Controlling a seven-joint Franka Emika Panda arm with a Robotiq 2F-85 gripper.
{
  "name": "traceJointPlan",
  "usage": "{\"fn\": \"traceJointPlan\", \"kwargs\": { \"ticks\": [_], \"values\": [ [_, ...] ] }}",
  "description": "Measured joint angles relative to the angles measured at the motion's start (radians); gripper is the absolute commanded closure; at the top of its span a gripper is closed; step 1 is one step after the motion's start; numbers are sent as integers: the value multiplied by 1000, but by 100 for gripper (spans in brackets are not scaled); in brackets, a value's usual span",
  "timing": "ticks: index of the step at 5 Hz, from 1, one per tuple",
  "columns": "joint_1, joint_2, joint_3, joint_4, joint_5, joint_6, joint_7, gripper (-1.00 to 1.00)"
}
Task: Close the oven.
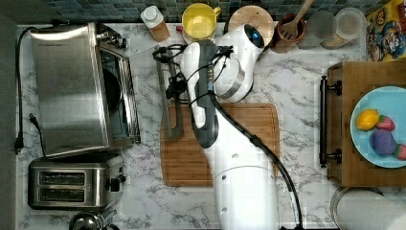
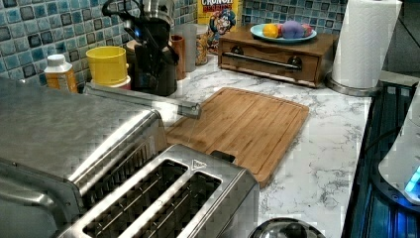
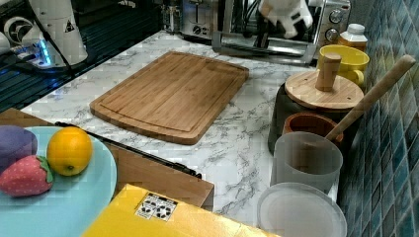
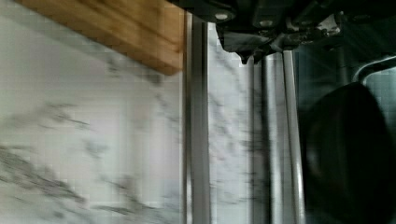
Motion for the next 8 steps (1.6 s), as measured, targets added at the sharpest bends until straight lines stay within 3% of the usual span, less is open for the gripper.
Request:
{"fn": "traceJointPlan", "kwargs": {
  "ticks": [1, 3, 4, 5, 7, 8],
  "values": [
    [58, -60, 23, 3, -141, 40, 2, 100],
    [274, -129, -12, 0, -490, 183, 296, 100],
    [332, -166, 13, -28, -509, 287, 455, 100],
    [403, -225, 25, -80, -588, 376, 538, 100],
    [542, -309, 14, -115, -798, 341, 725, 100],
    [560, -329, 26, -115, -796, 334, 778, 100]
  ]
}}
